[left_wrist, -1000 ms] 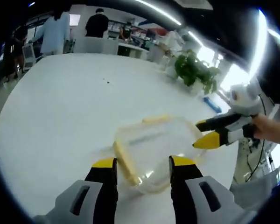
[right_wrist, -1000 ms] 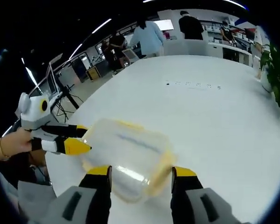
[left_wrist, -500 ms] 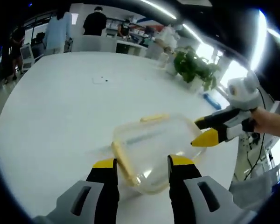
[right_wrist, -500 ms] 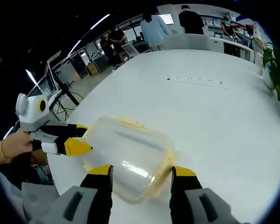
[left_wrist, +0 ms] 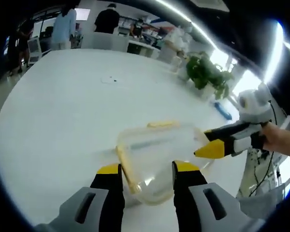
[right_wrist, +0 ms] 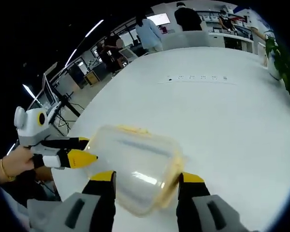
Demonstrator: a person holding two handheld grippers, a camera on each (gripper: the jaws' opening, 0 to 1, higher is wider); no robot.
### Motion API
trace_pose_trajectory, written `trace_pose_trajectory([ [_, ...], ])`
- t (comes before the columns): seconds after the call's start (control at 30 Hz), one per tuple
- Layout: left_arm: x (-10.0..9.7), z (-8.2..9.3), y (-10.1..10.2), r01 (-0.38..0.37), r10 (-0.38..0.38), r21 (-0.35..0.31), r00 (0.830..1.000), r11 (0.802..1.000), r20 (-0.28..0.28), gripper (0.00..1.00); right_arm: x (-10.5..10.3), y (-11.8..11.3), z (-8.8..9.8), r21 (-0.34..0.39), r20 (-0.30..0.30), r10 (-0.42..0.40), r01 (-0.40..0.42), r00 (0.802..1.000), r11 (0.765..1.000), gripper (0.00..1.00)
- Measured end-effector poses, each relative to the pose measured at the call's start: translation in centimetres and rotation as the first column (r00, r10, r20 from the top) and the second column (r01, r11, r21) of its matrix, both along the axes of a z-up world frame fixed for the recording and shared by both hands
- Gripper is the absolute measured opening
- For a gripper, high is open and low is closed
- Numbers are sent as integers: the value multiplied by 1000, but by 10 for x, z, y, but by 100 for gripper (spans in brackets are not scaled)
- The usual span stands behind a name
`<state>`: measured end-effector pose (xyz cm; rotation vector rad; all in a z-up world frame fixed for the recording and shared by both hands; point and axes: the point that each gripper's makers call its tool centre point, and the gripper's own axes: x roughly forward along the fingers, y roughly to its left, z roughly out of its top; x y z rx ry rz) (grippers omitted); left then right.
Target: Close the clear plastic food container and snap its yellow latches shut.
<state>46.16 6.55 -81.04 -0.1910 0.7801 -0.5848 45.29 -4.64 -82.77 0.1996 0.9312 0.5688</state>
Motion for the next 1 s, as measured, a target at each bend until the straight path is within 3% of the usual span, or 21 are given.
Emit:
trace_pose_trajectory([
  [0.17,-1,-1,-1,-17,17,5,1000,1000,5,37,1,2,1,16,-4,-28,28,1000,999,47],
  [0.2,-4,-4,0,-21,21,14,1000,1000,-9,37,2,-3,5,38,-53,-150,153,987,988,47],
  [0.23,-3,-4,0,-16,16,14,1000,1000,-7,37,-5,-4,15,23,1,-48,48,999,999,47],
  [0.37,-2,-8,-1,-18,18,13,1000,1000,-3,37,0,-2,10,35,40,-75,73,996,997,48],
  [0.73,3,-9,3,-82,82,-6,996,997,35,39,7,7,5,30,69,-77,75,995,997,49],
  [1.0,18,-9,7,-96,97,-22,995,995,30,39,22,14,2,37,101,-96,93,990,995,49],
])
